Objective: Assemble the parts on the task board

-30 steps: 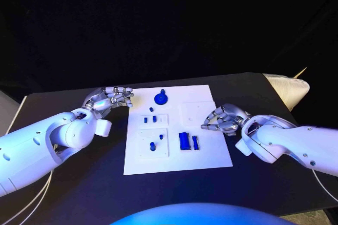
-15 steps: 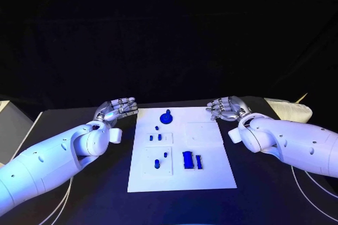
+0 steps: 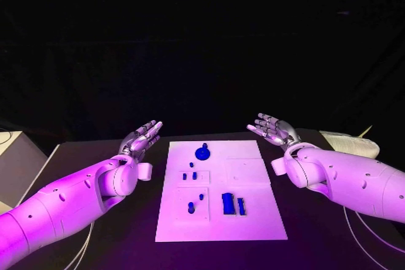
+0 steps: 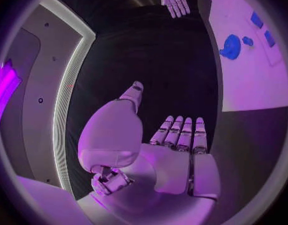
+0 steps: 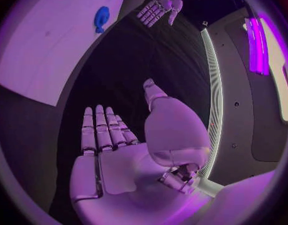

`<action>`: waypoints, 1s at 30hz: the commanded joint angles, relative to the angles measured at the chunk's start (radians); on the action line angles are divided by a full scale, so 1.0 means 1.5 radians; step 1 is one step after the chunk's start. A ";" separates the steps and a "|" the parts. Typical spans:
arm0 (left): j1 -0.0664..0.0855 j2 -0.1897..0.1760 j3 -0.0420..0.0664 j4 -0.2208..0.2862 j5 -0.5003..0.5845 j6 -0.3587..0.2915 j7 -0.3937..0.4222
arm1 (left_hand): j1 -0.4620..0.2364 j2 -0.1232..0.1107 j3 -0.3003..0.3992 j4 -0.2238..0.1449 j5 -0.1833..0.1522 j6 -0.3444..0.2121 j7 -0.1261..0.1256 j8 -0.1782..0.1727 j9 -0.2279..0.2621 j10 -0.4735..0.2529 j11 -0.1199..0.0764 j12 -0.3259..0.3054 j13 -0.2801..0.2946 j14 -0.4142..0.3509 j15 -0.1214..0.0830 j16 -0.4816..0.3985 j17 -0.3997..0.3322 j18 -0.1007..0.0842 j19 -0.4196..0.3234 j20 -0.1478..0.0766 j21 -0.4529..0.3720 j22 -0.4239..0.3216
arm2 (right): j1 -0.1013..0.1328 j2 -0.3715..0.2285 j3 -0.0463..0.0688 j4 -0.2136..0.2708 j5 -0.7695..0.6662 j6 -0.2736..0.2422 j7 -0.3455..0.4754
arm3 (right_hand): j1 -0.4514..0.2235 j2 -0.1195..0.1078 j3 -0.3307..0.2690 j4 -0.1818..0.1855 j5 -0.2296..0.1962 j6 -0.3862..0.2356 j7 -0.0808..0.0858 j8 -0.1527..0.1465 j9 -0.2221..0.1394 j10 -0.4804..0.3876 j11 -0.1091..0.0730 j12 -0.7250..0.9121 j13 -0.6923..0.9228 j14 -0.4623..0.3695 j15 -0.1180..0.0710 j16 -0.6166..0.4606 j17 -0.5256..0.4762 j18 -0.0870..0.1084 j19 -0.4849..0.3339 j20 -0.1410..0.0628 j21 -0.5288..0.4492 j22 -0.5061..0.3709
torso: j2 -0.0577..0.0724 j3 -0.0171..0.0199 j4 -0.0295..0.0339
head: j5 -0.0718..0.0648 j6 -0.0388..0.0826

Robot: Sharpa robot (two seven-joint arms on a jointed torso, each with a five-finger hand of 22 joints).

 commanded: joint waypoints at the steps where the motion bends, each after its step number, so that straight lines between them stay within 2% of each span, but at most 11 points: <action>1: 0.011 -0.005 -0.011 0.031 0.008 -0.054 0.019 | -0.240 0.041 -0.075 -0.054 -0.044 -0.179 -0.032 -0.027 -0.050 -0.195 -0.041 -0.013 -0.013 -0.155 -0.038 -0.040 -0.034 -0.035 -0.151 -0.059 -0.021 -0.017 | -0.007 -0.004 0.009 0.035 0.036 -0.034 0.025 | -0.229 0.040 -0.078 -0.051 -0.025 -0.179 -0.041 -0.038 -0.061 -0.286 -0.031 -0.019 -0.039 -0.284 -0.023 -0.036 -0.099 -0.039 -0.246 -0.045 -0.014 -0.067 | -0.022 -0.0017 0.0095 | 0.003 0.022; 2: 0.015 -0.007 -0.018 0.043 0.010 -0.068 0.023 | -0.261 0.041 -0.075 -0.054 -0.044 -0.179 -0.032 -0.027 -0.050 -0.195 -0.041 -0.013 -0.013 -0.155 -0.038 -0.040 -0.034 -0.035 -0.151 -0.059 -0.021 -0.017 | -0.011 -0.006 0.013 0.049 0.047 -0.043 0.030 | -0.703 0.040 -0.078 -0.051 -0.025 -0.179 -0.041 -0.038 -0.061 -0.286 -0.031 -0.019 -0.039 -0.284 -0.023 -0.036 -0.099 -0.039 -0.246 -0.045 -0.014 -0.067 | -0.027 -0.0020 0.0116 | 0.003 0.028; 3: 0.019 -0.010 -0.026 0.056 0.013 -0.084 0.027 | -0.737 0.041 -0.075 -0.054 -0.044 -0.179 -0.032 -0.027 -0.050 -0.195 -0.041 -0.013 -0.013 -0.155 -0.038 -0.040 -0.034 -0.035 -0.151 -0.059 -0.021 -0.017 | -0.015 -0.009 0.017 0.065 0.058 -0.053 0.036 | -0.703 0.040 -0.078 -0.051 -0.025 -0.179 -0.041 -0.038 -0.061 -0.286 -0.031 -0.019 -0.039 -0.284 -0.023 -0.036 -0.099 -0.039 -0.246 -0.045 -0.014 -0.067 | -0.031 -0.0023 0.0133 | 0.004 0.032; 6: 0.034 -0.021 -0.053 0.103 0.020 -0.140 0.042 | -0.737 0.041 -0.075 -0.054 -0.044 -0.179 -0.032 -0.027 -0.050 -0.195 -0.041 -0.013 -0.013 -0.155 -0.038 -0.040 -0.034 -0.035 -0.151 -0.059 -0.021 -0.017 | -0.029 -0.018 0.034 0.121 0.097 -0.089 0.057 | -0.703 0.040 -0.078 -0.051 -0.025 -0.179 -0.041 -0.038 -0.061 -0.286 -0.031 -0.019 -0.039 -0.284 -0.023 -0.036 -0.099 -0.039 -0.246 -0.045 -0.014 -0.067 | -0.040 -0.0029 0.0172 | 0.005 0.043; 7: 0.043 -0.026 -0.068 0.129 0.025 -0.170 0.050 | -0.737 0.041 -0.075 -0.054 -0.044 -0.179 -0.032 -0.027 -0.050 -0.195 -0.041 -0.013 -0.013 -0.155 -0.038 -0.040 -0.034 -0.035 -0.151 -0.059 -0.021 -0.017 | -0.035 -0.023 0.042 0.149 0.117 -0.107 0.067 | -0.703 0.040 -0.078 -0.051 -0.025 -0.179 -0.041 -0.038 -0.061 -0.286 -0.031 -0.019 -0.039 -0.284 -0.023 -0.036 -0.099 -0.039 -0.246 -0.045 -0.014 -0.067 | -0.043 -0.0031 0.0182 | 0.005 0.045; 9: 0.052 -0.033 -0.086 0.160 0.030 -0.207 0.060 | -0.737 0.041 -0.075 -0.054 -0.044 -0.179 -0.032 -0.027 -0.050 -0.195 -0.041 -0.013 -0.013 -0.155 -0.038 -0.040 -0.034 -0.035 -0.151 -0.059 -0.021 -0.017 | -0.043 -0.028 0.052 0.181 0.140 -0.128 0.079 | -0.703 0.040 -0.078 -0.051 -0.025 -0.179 -0.041 -0.038 -0.061 -0.286 -0.031 -0.019 -0.039 -0.284 -0.023 -0.036 -0.099 -0.039 -0.246 -0.045 -0.014 -0.067 | -0.044 -0.0031 0.0187 | 0.006 0.047; 13: 0.070 -0.045 -0.117 0.215 0.039 -0.271 0.078 | -0.737 0.041 -0.075 -0.054 -0.044 -0.179 -0.032 -0.027 -0.050 -0.195 -0.041 -0.013 -0.013 -0.155 -0.038 -0.040 -0.034 -0.035 -0.151 -0.059 -0.021 -0.017 | -0.057 -0.037 0.068 0.236 0.179 -0.163 0.099 | -0.703 0.040 -0.078 -0.051 -0.025 -0.179 -0.041 -0.038 -0.061 -0.286 -0.031 -0.019 -0.039 -0.284 -0.023 -0.036 -0.099 -0.039 -0.246 -0.045 -0.014 -0.067 | -0.044 -0.0031 0.0187 | 0.006 0.047; 15: 0.075 -0.049 -0.127 0.232 0.042 -0.292 0.083 | -0.737 0.041 -0.075 -0.054 -0.044 -0.179 -0.032 -0.027 -0.050 -0.195 -0.041 -0.013 -0.013 -0.155 -0.038 -0.040 -0.034 -0.035 -0.151 -0.059 -0.021 -0.017 | -0.061 -0.040 0.072 0.251 0.190 -0.173 0.105 | -0.703 0.040 -0.078 -0.051 -0.025 -0.179 -0.041 -0.038 -0.061 -0.286 -0.031 -0.019 -0.039 -0.284 -0.023 -0.036 -0.099 -0.039 -0.246 -0.045 -0.014 -0.067 | -0.044 -0.0031 0.0187 | 0.006 0.047; 18: 0.081 -0.053 -0.137 0.250 0.045 -0.313 0.089 | -0.737 0.041 -0.075 -0.054 -0.044 -0.179 -0.032 -0.027 -0.050 -0.195 -0.041 -0.013 -0.013 -0.155 -0.038 -0.040 -0.034 -0.035 -0.151 -0.059 -0.021 -0.017 | -0.064 -0.042 0.077 0.266 0.200 -0.183 0.111 | -0.703 0.040 -0.078 -0.051 -0.025 -0.179 -0.041 -0.038 -0.061 -0.286 -0.031 -0.019 -0.039 -0.284 -0.023 -0.036 -0.099 -0.039 -0.246 -0.045 -0.014 -0.067 | -0.044 -0.0031 0.0187 | 0.006 0.047; 21: 0.084 -0.055 -0.142 0.258 0.046 -0.323 0.092 | -0.737 0.041 -0.075 -0.054 -0.044 -0.179 -0.032 -0.027 -0.050 -0.195 -0.041 -0.013 -0.013 -0.155 -0.038 -0.040 -0.034 -0.035 -0.151 -0.059 -0.021 -0.017 | -0.065 -0.043 0.078 0.269 0.202 -0.185 0.112 | -0.703 0.040 -0.078 -0.051 -0.025 -0.179 -0.041 -0.038 -0.061 -0.286 -0.031 -0.019 -0.039 -0.284 -0.023 -0.036 -0.099 -0.039 -0.246 -0.045 -0.014 -0.067 | -0.044 -0.0031 0.0187 | 0.006 0.047; 30: 0.084 -0.055 -0.142 0.258 0.046 -0.323 0.092 | -0.737 0.041 -0.075 -0.054 -0.044 -0.179 -0.032 -0.027 -0.050 -0.195 -0.041 -0.013 -0.013 -0.155 -0.038 -0.040 -0.034 -0.035 -0.151 -0.059 -0.021 -0.017 | -0.065 -0.043 0.078 0.269 0.202 -0.185 0.112 | -0.703 0.040 -0.078 -0.051 -0.025 -0.179 -0.041 -0.038 -0.061 -0.286 -0.031 -0.019 -0.039 -0.284 -0.023 -0.036 -0.099 -0.039 -0.246 -0.045 -0.014 -0.067 | -0.044 -0.0031 0.0187 | 0.006 0.047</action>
